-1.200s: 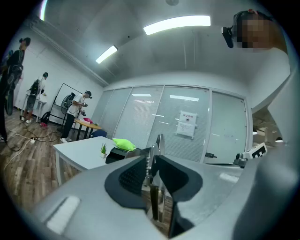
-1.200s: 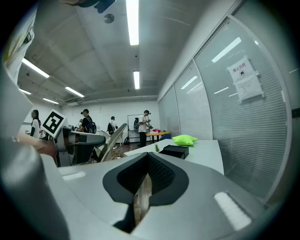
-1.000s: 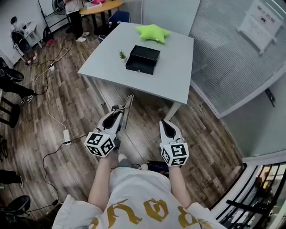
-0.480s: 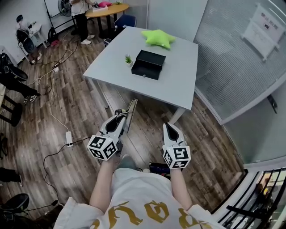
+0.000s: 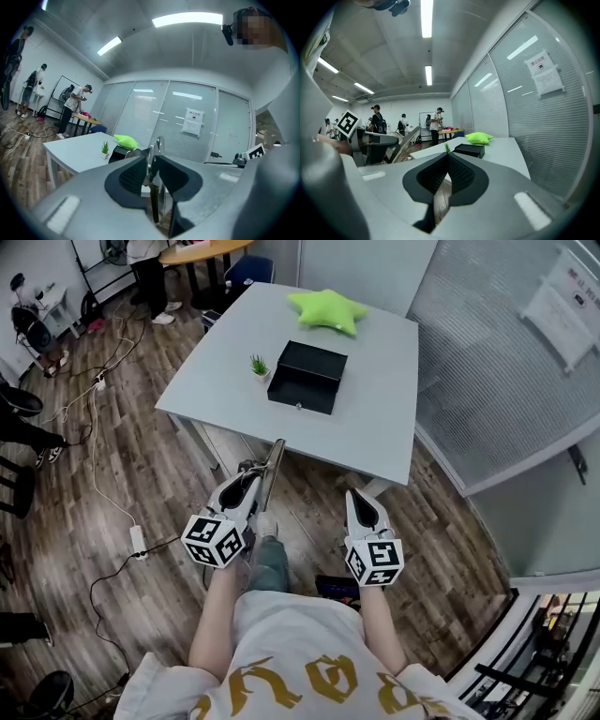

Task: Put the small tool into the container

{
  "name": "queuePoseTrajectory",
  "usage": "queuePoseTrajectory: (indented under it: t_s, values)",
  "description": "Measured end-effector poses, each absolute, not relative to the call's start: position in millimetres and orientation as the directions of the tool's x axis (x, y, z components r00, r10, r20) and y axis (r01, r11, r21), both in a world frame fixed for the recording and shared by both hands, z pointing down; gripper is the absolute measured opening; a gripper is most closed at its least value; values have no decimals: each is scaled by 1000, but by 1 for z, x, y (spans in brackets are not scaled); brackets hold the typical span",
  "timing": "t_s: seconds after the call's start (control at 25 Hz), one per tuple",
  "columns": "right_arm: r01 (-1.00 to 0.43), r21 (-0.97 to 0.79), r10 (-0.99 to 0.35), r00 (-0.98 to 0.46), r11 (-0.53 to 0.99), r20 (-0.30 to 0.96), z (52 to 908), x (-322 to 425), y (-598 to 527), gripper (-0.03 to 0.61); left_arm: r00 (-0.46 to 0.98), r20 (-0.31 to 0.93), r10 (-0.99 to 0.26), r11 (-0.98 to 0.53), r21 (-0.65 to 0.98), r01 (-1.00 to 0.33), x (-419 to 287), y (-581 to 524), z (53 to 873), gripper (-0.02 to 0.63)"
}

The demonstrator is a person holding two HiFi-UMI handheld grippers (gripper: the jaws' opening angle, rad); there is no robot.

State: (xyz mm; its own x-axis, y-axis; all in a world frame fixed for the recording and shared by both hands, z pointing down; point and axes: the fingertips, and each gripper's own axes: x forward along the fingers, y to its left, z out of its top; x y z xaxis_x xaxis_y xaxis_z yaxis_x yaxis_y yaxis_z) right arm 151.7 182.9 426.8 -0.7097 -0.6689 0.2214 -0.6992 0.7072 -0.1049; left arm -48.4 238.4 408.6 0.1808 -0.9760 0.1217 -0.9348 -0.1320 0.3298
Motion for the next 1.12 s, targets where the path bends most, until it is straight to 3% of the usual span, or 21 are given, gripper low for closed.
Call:
queuePoseTrajectory:
  t_s: [0.28, 0.56, 1.12]
  values:
    - [-740, -27, -699, -647, 673, 304, 456, 68, 68, 20, 254, 167, -953, -189, 330, -925, -134, 94, 435, 92]
    - [-809, 41, -765, -536, 586, 357, 463, 34, -18, 21, 390, 207, -897, -317, 313, -895, -175, -23, 450, 92]
    - [-851, 27, -786, -473, 525, 399, 481, 23, -77, 21, 513, 258, -819, -437, 300, -848, -177, -96, 473, 92]
